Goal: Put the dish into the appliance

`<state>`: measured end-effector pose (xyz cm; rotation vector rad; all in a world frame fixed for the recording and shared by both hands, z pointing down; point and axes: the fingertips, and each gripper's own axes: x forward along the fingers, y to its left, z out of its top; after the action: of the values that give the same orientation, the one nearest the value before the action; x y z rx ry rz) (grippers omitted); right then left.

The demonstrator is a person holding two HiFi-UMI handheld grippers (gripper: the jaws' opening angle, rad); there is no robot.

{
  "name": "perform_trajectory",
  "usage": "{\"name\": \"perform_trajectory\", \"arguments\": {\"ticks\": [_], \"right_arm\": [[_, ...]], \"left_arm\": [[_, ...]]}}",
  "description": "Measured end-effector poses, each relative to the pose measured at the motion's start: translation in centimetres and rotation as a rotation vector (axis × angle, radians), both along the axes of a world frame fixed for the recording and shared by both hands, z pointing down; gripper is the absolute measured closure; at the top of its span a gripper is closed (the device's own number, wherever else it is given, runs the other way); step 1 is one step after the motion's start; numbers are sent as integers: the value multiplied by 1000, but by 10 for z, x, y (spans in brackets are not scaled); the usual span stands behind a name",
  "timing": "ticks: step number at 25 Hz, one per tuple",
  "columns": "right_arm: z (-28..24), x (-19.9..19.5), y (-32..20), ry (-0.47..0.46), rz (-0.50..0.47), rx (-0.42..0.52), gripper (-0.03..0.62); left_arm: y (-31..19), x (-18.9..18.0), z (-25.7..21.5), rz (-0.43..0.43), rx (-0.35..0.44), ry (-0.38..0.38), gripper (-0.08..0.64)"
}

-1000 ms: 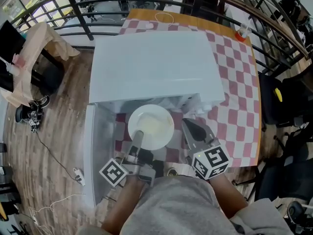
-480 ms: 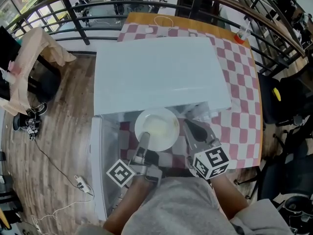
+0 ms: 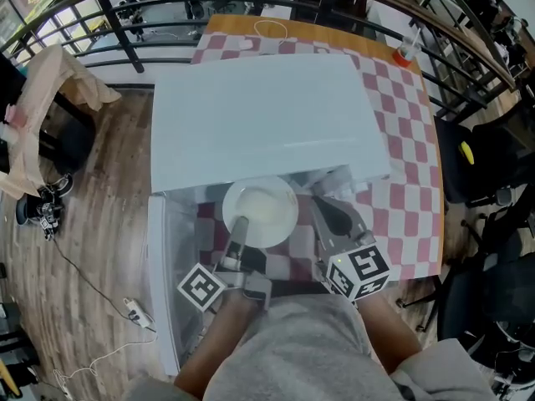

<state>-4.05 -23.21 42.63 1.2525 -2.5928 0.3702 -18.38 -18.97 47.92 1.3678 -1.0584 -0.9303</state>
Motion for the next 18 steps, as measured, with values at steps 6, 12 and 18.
{"name": "perform_trajectory", "arguments": {"ticks": [6,12,18], "right_arm": [[6,-3,-4,3,-15,-2,595],[7,-11,-7,1,-44,-2,597],[7,-14,-8,3,-61,-11,595]], "left_arm": [[-7,-4,18,-17,-13,-19,526],[-27,-13,36,-51,-33,-22,526],[-46,-20,64,-92,-90,-44,526]]}}
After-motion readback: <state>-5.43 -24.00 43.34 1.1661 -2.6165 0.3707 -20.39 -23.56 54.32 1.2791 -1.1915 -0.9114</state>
